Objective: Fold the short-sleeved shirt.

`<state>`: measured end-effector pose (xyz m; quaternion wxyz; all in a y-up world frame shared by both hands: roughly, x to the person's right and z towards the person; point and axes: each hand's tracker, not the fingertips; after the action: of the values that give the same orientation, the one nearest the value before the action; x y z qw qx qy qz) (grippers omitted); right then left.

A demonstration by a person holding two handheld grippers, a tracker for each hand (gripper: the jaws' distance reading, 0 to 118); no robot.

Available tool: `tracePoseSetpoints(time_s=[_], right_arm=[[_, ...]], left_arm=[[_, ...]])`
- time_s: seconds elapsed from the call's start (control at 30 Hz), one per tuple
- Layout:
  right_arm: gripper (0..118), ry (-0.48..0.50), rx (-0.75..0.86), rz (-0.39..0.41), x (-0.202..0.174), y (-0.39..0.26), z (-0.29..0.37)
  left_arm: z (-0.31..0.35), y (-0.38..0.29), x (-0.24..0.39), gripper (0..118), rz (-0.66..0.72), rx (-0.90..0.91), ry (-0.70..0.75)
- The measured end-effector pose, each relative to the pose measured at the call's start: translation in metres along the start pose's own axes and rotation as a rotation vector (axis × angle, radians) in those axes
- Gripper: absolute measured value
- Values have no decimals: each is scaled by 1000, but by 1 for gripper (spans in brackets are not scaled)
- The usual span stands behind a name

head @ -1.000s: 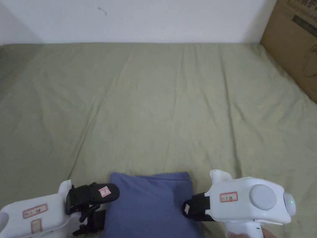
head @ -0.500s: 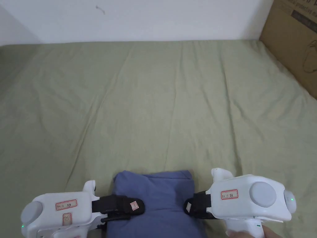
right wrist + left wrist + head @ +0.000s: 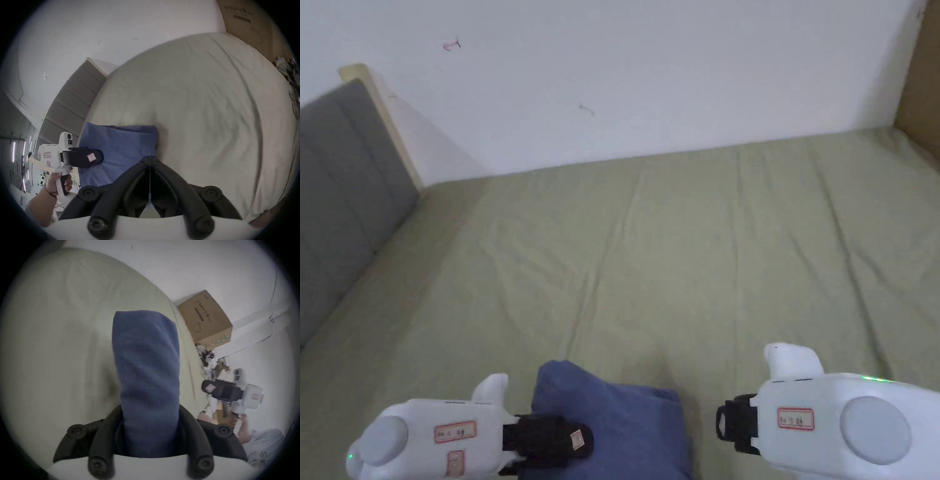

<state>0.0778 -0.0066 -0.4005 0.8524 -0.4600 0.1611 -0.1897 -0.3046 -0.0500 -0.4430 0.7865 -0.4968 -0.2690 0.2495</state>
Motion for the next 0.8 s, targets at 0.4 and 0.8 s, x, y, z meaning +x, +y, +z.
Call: tracePoseSetpoints(time_s=[0.4,0.8], right_arm=[[1,100,-56,127,-158,-23,-89],[1,-51,-5,93,-203,-37,-125]], left_arm=[[124,53,-75,25,-215,-88,491],[146,42,-101,111,-335,23,964]])
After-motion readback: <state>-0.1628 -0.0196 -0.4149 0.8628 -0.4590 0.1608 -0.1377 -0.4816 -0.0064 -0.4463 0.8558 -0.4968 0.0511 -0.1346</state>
